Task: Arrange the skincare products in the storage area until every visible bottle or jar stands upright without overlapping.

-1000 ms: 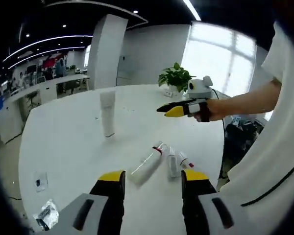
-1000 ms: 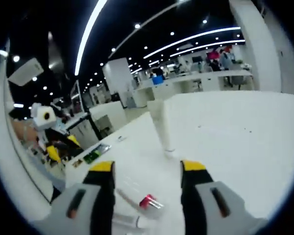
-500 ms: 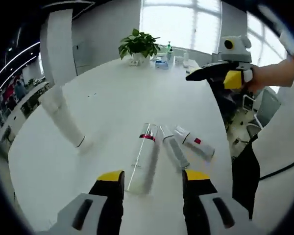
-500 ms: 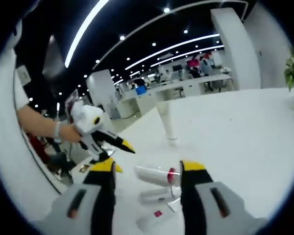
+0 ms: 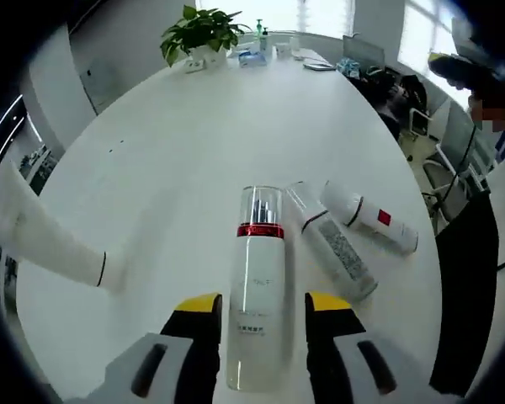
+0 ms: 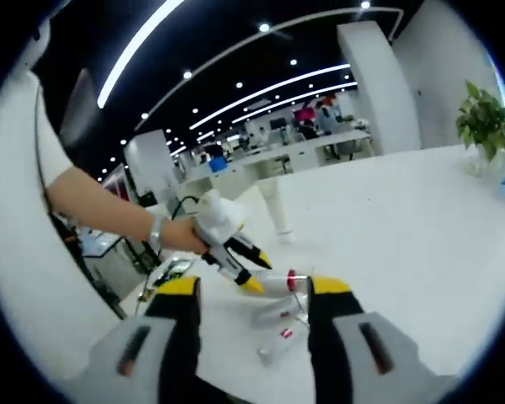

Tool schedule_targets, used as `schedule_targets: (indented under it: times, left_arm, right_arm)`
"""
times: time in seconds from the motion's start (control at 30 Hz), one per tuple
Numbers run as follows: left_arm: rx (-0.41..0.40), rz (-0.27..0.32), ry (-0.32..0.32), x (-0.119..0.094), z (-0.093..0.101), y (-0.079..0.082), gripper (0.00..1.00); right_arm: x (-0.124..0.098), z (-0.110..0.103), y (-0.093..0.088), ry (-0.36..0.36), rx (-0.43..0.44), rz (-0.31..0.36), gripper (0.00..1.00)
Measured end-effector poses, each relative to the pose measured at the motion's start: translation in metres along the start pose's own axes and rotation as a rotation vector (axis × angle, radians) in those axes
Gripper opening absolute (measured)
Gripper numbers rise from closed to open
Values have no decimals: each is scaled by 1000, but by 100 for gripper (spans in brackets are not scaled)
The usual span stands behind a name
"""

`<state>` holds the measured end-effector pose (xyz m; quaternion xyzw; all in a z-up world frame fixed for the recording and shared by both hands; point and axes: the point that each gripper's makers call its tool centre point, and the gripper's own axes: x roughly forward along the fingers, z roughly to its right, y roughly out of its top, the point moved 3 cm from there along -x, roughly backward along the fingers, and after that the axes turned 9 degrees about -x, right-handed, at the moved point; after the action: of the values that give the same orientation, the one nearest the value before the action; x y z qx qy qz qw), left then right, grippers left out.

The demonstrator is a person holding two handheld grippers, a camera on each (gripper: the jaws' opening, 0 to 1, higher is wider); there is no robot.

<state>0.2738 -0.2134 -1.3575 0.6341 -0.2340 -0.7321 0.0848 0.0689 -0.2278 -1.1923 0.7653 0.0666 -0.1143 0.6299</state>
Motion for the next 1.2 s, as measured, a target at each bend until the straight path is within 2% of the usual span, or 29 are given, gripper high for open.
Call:
schedule_targets:
  times: [0.2,0.37,0.4,0.5,0.6,0.73,0.8,0.87,0.97,1.03,1.1,1.13,1.2]
  left_arm:
    - [76,-55,13,10,2,-3,35]
    - [80,-68,22,12,0,-3,31]
    - [124,-91,50,13,-3,-6,31]
    - [90,-85,32,12,-2,-5,31]
    - [12,-93,37,13,-3,-5,30]
    - [24,-89,50,13,-2,-5,28]
    - [3,-75,58,12,-1,-6,27]
    - [-67,-65,32,11,0,-7,27]
    - [-101,-49,35,10,-3,-11,26]
    - [-208,-16,-9,6,0,-15,26]
    - [-242,8,-11,1,-2,-16,26]
    - [-284,23,-29,-3,0,-16,26]
    - [-344,90,-47,-10,0,-13,26]
  right_arm:
    - [-13,-2,-1,-32,-5,3,48]
    - [-14,1,-2,-57,0,0,48]
    - [-13,1,-1,-58,-4,0,48]
    - [-12,0,0,-55,-5,-3,48]
    - [-9,-4,3,-40,2,8,48]
    - [-7,-5,3,-33,0,7,48]
    - [-7,-5,4,-37,11,15,47]
    - [-8,-5,10,-39,29,46,47]
    - [-8,-4,11,-40,37,52,47]
    - [-7,-4,9,-37,33,49,47]
    - [-5,-4,7,-33,35,42,47]
    - [-4,-4,6,-31,40,40,47]
    - [0,-3,4,-23,57,38,47]
